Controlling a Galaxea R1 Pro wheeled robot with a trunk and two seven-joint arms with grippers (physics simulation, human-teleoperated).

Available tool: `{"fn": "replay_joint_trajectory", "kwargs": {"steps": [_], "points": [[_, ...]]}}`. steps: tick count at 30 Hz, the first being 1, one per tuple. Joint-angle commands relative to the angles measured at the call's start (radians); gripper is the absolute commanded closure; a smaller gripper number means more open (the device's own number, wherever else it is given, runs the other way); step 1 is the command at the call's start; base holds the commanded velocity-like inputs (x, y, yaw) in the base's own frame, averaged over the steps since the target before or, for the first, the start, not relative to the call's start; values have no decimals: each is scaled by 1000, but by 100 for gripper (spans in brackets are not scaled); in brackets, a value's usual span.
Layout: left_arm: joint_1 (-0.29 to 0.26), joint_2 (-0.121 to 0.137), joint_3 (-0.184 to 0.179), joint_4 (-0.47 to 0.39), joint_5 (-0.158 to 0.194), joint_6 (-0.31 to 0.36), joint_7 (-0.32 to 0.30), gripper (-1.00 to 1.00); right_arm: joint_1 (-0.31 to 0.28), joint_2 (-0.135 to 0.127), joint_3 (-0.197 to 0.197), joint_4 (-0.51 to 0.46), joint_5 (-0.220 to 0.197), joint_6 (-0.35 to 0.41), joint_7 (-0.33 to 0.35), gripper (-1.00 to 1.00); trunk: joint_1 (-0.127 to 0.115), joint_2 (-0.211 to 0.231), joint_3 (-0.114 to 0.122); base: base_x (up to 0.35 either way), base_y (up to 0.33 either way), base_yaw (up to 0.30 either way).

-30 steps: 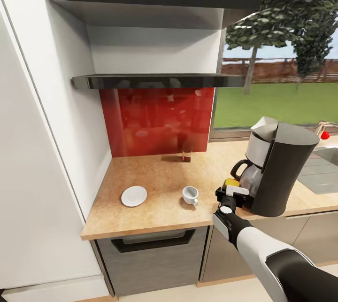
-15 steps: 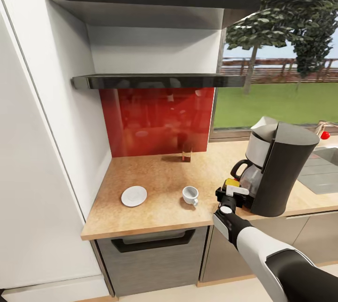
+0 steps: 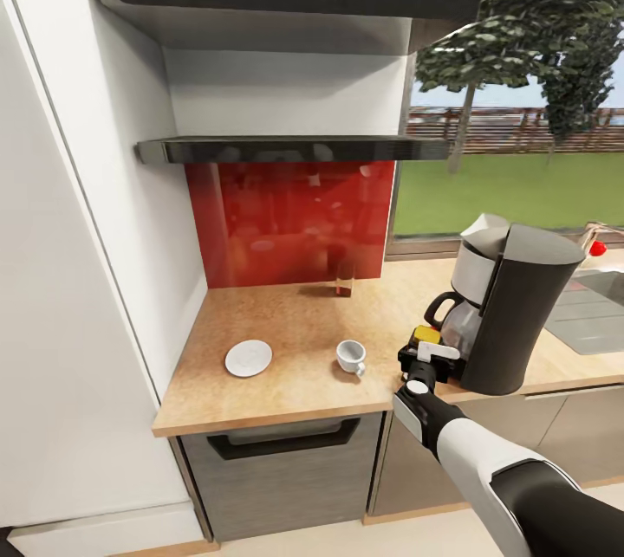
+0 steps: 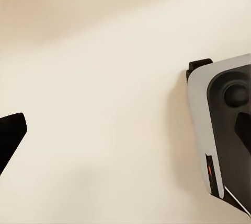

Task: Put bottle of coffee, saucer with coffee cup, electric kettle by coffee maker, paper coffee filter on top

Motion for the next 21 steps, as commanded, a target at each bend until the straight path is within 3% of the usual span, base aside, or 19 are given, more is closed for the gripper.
{"fn": "replay_joint_trajectory", "kwargs": {"steps": [1,9,21], "points": [[-1,0,-6,1,11,-2,-6,-100,-1,0,8,1,-11,-6,-3,-100,1,-2,-2,-1,27,0],[-1,0,-6,1,12,-3,-6,-100,-1,-1,8,1,-11,-6,-3,-100,1,-2,-2,-24,127,0],[-1,0,-6,1,11,-2,-6,-100,-1,-1,8,1,-9,-6,-3,-100,1,-2,-2,-42,7,0]]}}
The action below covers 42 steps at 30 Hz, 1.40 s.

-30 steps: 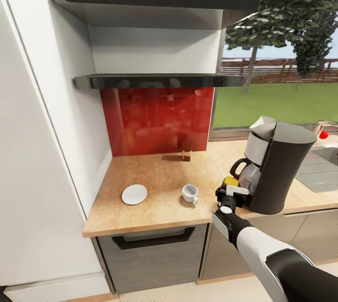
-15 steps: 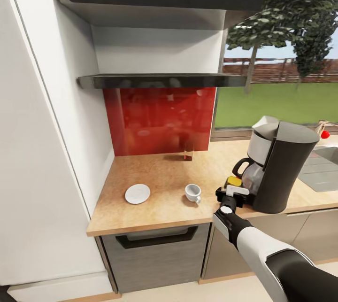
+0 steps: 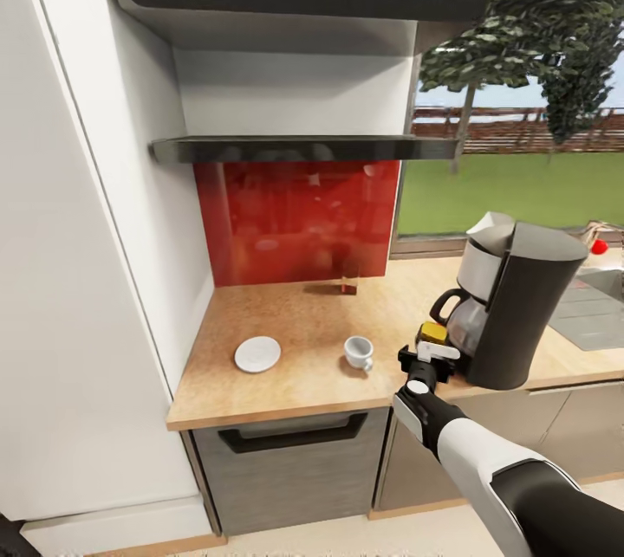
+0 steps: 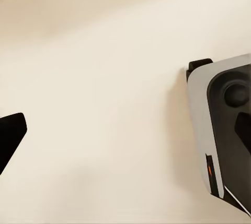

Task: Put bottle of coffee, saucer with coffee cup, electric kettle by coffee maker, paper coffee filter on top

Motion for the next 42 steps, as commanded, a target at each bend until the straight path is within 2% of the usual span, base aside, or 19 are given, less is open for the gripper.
{"fn": "replay_joint_trajectory", "kwargs": {"steps": [1,8,20,25,31,36,37,42], "points": [[-1,0,-6,1,11,-2,-6,-100,-1,0,8,1,-11,-6,-3,-100,0,-2,-2,-225,0,0],[0,0,-6,1,11,-2,-6,-100,-1,0,8,1,-10,-6,-3,-100,0,-2,-2,-216,0,0],[0,0,-6,1,12,-5,-6,-100,-1,-3,9,4,-9,-6,-1,-100,0,-2,-2,-34,22,0],[1,1,-6,1,12,-8,-6,-100,30,1,9,24,-14,-10,-2,-100,0,-2,-2,-2,2,0],[1,0,-7,0,11,-10,-7,-100,141,29,8,45,-19,-106,-2,-100,0,-2,-2,0,0,0],[1,-3,-7,-1,10,-10,-8,-100,227,63,6,47,-21,-169,-4,-100,0,-2,-2,0,0,0],[0,-8,-7,-1,10,-10,-8,-100,284,77,4,46,-22,-187,-4,-100,0,-2,-2,0,0,0],[0,-10,-7,-2,11,-10,-8,-100,329,94,4,49,-21,-187,0,-100,0,-2,-2,0,0,0]]}}
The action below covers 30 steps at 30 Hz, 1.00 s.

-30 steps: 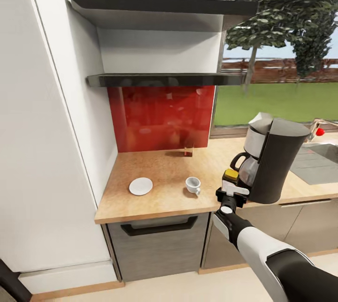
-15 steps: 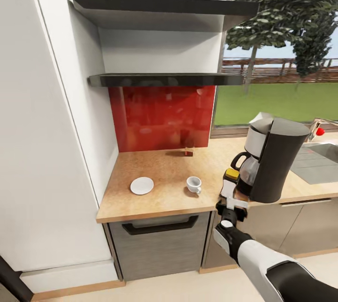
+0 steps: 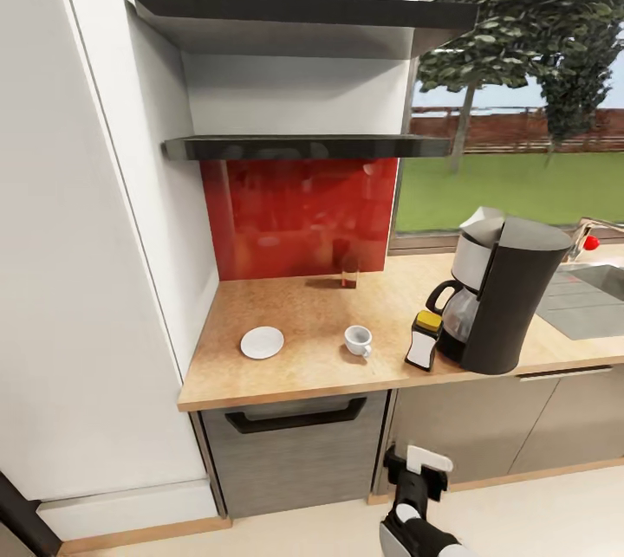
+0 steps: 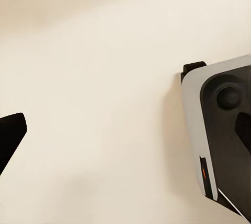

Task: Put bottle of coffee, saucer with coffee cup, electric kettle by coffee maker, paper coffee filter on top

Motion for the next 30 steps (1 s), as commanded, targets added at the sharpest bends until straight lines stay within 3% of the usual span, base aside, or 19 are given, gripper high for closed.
{"fn": "replay_joint_trajectory", "kwargs": {"steps": [1,3,6,7,10,11,12,14,17,19,22,25,30], "points": [[-1,0,-6,0,11,-2,-6,-100,5,3,10,5,-9,-3,-1,-100,1,-2,-2,0,0,0],[-1,-1,-6,0,11,-2,-6,-100,10,5,10,17,-9,-1,8,-100,1,-2,-2,0,0,0],[-1,-6,-5,0,11,-1,-6,-100,14,5,10,56,-8,7,94,-100,1,-2,-2,0,0,0],[-1,-15,-5,0,11,-1,-5,-100,15,-3,10,87,-4,58,269,-100,1,-2,-2,0,0,0],[-1,-28,-4,0,11,0,-5,-100,15,-37,10,96,-3,184,418,-100,1,-2,-2,0,0,0],[-1,-34,-4,0,11,1,-5,-100,15,-52,11,97,-2,250,457,-100,1,-2,-2,0,0,0],[-1,-45,-4,0,12,4,-4,-100,15,-71,11,97,-1,383,509,-100,1,-2,-2,0,0,0],[-1,-55,-3,1,16,6,-4,-100,16,-85,11,97,0,493,532,-100,1,-2,-2,0,0,0],[0,-60,0,2,21,6,-1,-100,16,-92,18,97,4,573,546,-100,1,-2,-2,0,0,0],[0,-60,1,2,22,8,1,-100,16,-89,24,98,10,583,547,-100,1,-2,-2,0,0,0],[0,-60,6,3,25,6,1,-100,16,-86,80,99,73,587,549,-100,1,-2,-2,0,0,0],[0,-60,7,3,32,3,1,-100,16,-84,96,101,103,587,549,-100,1,-2,-2,0,0,0],[0,-64,14,1,84,-1,-2,-100,16,-84,106,100,123,587,548,-100,1,-2,-2,34,-57,0]]}}
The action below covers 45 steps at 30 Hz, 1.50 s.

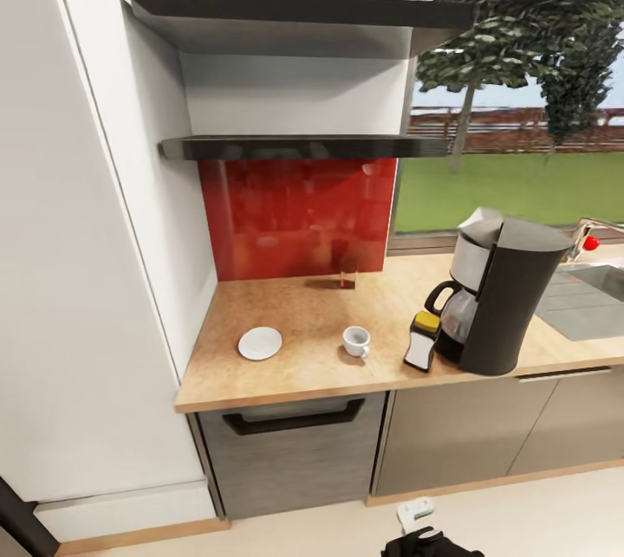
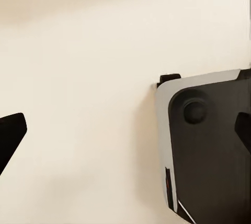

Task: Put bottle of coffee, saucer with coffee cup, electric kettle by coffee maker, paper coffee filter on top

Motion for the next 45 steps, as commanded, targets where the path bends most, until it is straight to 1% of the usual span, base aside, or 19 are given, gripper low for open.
{"fn": "replay_joint_trajectory", "kwargs": {"steps": [1,3,10,14,16,20,23,25,38,42,45], "points": [[-1,0,-5,0,13,-2,-6,-100,0,0,9,-2,-10,6,-4,-100,1,-2,-2,100,-168,0],[-1,-2,-3,0,21,-3,-6,-100,0,0,9,-2,-10,6,-6,-100,1,-2,-2,125,-214,6],[-1,-7,0,2,21,-3,-6,-100,0,0,9,-1,-9,6,-5,-100,1,-2,-4,140,-241,182],[-1,-6,2,3,22,-2,-5,-100,0,0,10,0,-6,5,-5,-100,1,-2,-5,145,-240,35],[4,-13,4,-1,21,-1,-5,-100,-12,10,7,-5,-7,17,7,-100,1,-2,-5,0,0,0],[4,-14,4,-1,20,-1,-5,-100,-35,11,8,-7,-7,18,6,-100,1,-2,-5,0,0,0],[4,-17,4,-4,19,-1,-5,-100,-52,27,8,-9,-7,17,7,-100,1,-2,-5,0,0,0],[5,-18,4,-5,20,-1,-5,-100,-63,31,9,-9,-7,17,6,-100,1,-2,-5,0,0,0],[4,-19,4,-6,16,-1,-14,-100,-63,36,7,-11,-7,17,5,-100,1,-2,-5,0,0,0],[4,-18,9,-6,24,-1,-17,-100,-63,37,7,-11,-7,19,8,-100,1,-2,-5,0,0,0],[4,-18,10,-7,37,0,-16,-100,-63,37,8,-12,-7,19,11,-100,1,-2,-5,0,0,0]]}}
